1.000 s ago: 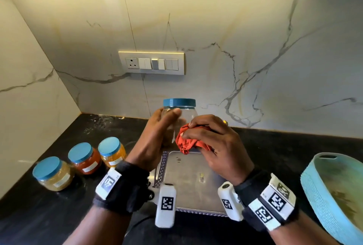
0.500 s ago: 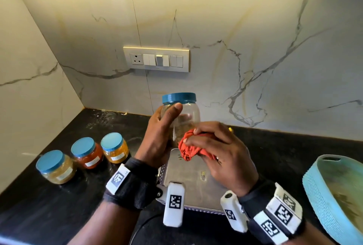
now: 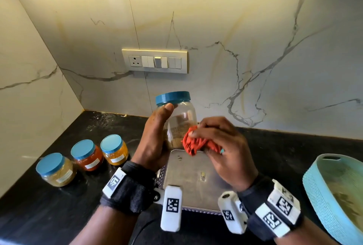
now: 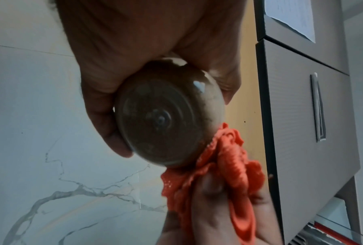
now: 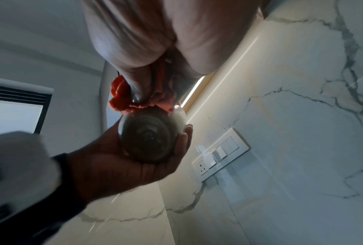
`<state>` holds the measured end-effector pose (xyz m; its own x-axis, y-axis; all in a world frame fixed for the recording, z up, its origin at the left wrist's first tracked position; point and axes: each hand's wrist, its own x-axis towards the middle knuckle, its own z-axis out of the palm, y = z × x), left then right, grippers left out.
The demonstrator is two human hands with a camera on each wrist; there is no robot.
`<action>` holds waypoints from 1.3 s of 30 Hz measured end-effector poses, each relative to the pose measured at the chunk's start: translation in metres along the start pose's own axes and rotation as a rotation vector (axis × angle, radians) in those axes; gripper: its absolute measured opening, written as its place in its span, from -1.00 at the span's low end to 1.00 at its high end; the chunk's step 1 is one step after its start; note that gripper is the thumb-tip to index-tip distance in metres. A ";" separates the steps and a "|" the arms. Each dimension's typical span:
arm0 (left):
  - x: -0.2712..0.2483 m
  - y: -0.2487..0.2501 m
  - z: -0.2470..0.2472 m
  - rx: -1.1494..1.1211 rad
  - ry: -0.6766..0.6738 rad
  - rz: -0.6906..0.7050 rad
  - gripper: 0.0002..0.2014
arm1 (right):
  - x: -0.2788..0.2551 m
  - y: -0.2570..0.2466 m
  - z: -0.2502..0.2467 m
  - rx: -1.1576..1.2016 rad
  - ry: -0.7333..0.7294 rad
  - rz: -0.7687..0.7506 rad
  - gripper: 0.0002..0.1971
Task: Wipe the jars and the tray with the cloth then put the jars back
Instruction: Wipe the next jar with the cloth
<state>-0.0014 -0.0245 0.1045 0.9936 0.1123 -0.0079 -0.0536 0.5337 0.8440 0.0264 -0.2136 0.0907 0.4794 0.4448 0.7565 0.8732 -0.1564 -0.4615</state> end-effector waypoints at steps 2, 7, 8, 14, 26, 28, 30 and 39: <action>-0.002 -0.002 0.003 0.044 -0.028 -0.002 -0.33 | 0.015 0.010 -0.001 0.112 0.076 0.082 -0.68; -0.005 -0.004 0.009 0.058 -0.066 0.011 -0.18 | 0.028 0.016 -0.005 0.313 0.157 0.302 -0.70; -0.006 -0.002 0.009 0.025 -0.048 0.005 -0.27 | 0.023 0.013 -0.005 0.294 0.144 0.272 -0.69; -0.008 0.005 0.006 0.048 -0.044 0.005 -0.41 | 0.000 -0.002 -0.008 0.017 0.069 0.048 -0.64; -0.005 -0.011 0.009 0.230 0.039 0.084 -0.32 | 0.026 0.008 -0.008 0.000 0.100 0.083 -0.69; -0.004 -0.009 0.010 0.215 0.034 0.083 -0.40 | 0.032 0.009 -0.007 0.118 0.161 0.168 -0.72; -0.002 -0.005 0.011 0.180 0.032 0.078 -0.43 | 0.028 0.003 -0.004 0.070 0.162 0.162 -0.70; 0.000 -0.007 0.007 0.136 0.089 0.101 -0.43 | 0.015 0.001 -0.002 -0.121 0.012 -0.018 -0.60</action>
<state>-0.0008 -0.0338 0.1027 0.9709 0.2366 0.0382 -0.1327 0.3980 0.9077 0.0352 -0.2091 0.1030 0.4641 0.4379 0.7700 0.8854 -0.2542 -0.3891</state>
